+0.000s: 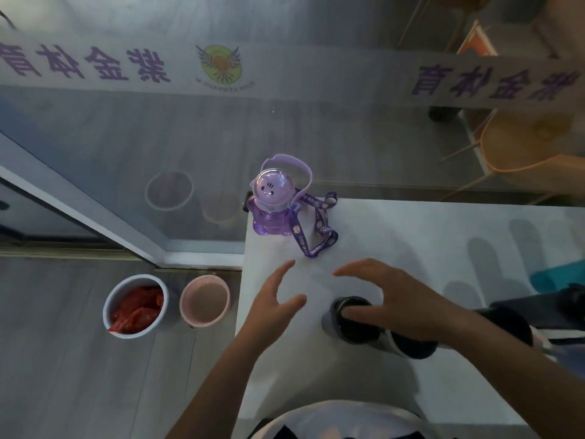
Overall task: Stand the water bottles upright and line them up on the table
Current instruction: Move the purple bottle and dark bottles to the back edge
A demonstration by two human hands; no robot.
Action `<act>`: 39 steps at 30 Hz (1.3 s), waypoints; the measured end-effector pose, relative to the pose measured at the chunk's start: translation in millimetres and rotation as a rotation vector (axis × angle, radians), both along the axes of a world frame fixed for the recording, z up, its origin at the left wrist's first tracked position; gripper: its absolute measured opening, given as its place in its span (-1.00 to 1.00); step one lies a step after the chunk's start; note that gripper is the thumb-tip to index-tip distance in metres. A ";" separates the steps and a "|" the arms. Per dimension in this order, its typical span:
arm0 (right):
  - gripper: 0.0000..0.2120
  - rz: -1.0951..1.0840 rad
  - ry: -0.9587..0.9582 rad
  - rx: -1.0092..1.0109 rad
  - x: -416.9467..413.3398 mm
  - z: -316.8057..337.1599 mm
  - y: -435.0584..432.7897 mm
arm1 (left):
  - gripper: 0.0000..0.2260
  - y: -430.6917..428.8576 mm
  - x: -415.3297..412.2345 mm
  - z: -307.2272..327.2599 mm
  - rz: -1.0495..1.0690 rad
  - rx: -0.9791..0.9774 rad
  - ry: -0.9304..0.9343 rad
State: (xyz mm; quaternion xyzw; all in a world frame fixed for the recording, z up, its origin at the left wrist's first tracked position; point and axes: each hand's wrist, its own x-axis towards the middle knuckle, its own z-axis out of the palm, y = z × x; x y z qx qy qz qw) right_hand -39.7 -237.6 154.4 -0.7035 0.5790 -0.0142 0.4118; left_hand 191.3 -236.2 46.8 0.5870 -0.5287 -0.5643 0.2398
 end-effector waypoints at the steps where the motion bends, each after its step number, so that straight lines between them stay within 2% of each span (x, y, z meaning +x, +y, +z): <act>1: -0.39 0.076 0.028 -0.014 -0.7 -2.8 5.9 | -0.37 8.8 -4.5 -5.5 -0.054 0.029 -0.033; 7: -0.29 0.447 0.206 -0.175 -2.6 -27.7 27.5 | -0.26 54.5 -36.4 -23.3 -0.211 0.108 -0.159; 13: -0.37 0.537 0.248 -0.279 -2.5 -39.4 21.6 | -0.25 68.2 -58.9 -34.7 -0.101 0.111 -0.211; 17: -0.37 0.442 0.158 -0.218 -7.4 -40.6 6.8 | -0.39 61.1 -66.0 -33.6 -0.079 0.111 -0.228; 23: -0.35 0.183 0.041 -0.099 -20.7 -18.6 -30.7 | -0.41 42.6 -68.1 -35.4 -0.058 0.130 -0.189; 27: -0.44 0.047 0.022 -0.178 -41.5 -6.9 -71.4 | -0.39 29.1 -64.8 -38.6 -0.075 0.159 -0.227; 30: -0.46 -0.078 0.054 -0.275 -48.4 -11.9 -107.2 | -0.40 22.9 -55.6 -42.7 -0.080 0.146 -0.301; 33: -0.40 -0.169 0.094 -0.322 -47.5 -27.8 -136.3 | -0.39 17.6 -41.1 -51.2 -0.091 0.115 -0.430; 39: -0.34 -0.233 0.124 -0.362 -29.7 -48.2 -161.2 | -0.32 14.4 -18.5 -70.1 -0.141 0.126 -0.729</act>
